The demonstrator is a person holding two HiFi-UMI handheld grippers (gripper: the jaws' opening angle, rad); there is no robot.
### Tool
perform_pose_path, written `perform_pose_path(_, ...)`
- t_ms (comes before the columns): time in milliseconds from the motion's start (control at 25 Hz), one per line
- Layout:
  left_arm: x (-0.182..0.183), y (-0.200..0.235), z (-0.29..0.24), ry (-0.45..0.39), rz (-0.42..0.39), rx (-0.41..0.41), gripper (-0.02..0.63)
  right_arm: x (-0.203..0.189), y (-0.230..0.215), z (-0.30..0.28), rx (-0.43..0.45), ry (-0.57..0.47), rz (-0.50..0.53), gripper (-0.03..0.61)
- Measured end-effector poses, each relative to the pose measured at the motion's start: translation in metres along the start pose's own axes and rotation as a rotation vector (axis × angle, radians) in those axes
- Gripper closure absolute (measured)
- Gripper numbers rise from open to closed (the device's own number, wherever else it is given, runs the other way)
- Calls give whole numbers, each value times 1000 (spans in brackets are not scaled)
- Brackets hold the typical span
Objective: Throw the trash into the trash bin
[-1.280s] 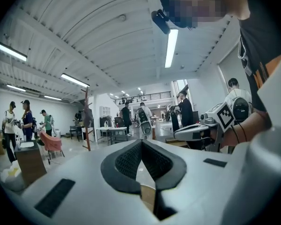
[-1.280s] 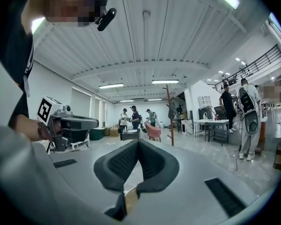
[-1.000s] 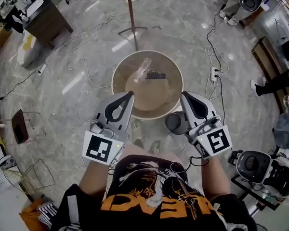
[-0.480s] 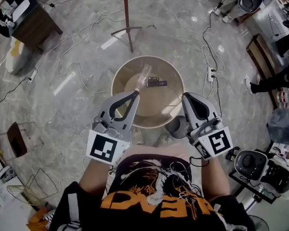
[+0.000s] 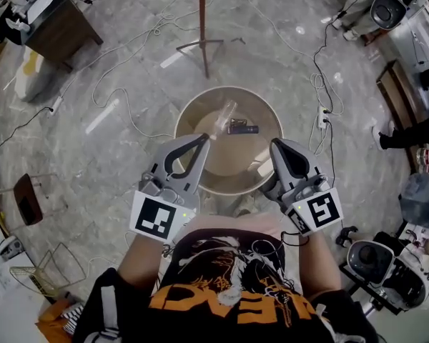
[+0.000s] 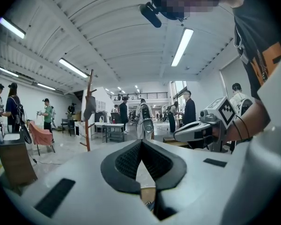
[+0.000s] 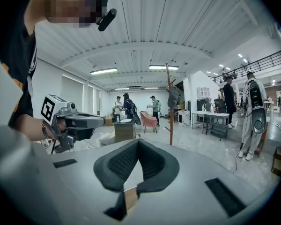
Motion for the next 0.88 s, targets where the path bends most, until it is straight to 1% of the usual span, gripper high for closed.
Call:
perform_pose_path(200, -24, 6, -15, 43, 61, 31, 592, -25, -19, -18, 25, 33, -20, 565)
perform_pose_path(360, -47, 8, -31, 58, 114, 47, 592, -51, -41, -31, 45, 46, -47, 565)
perform_pose_path(600, -71, 0, -57, 67, 136, 79, 592, -84, -82, -44, 56, 73, -72, 565)
perform_pose_path(720, -87, -1, -69, 89, 123, 70, 592, -104, -101, -54, 51, 110, -65, 565)
perform_pose_path(800, -103, 1, -80, 100, 97, 57, 592, -119, -114, -64, 54, 132, -67, 565)
perform_pose_path(880, -126, 1, -91, 114, 101, 55, 592, -133, -121, -71, 58, 156, -74, 565)
Point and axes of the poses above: the fingertips, and each gripper's own axes: z backward along the fingers, y to its left, x out of its top, the point moved 10 cm from there along z, backward along the fingers, and after that the axes turned 5 degrees about -z, right-handed, at the moved point
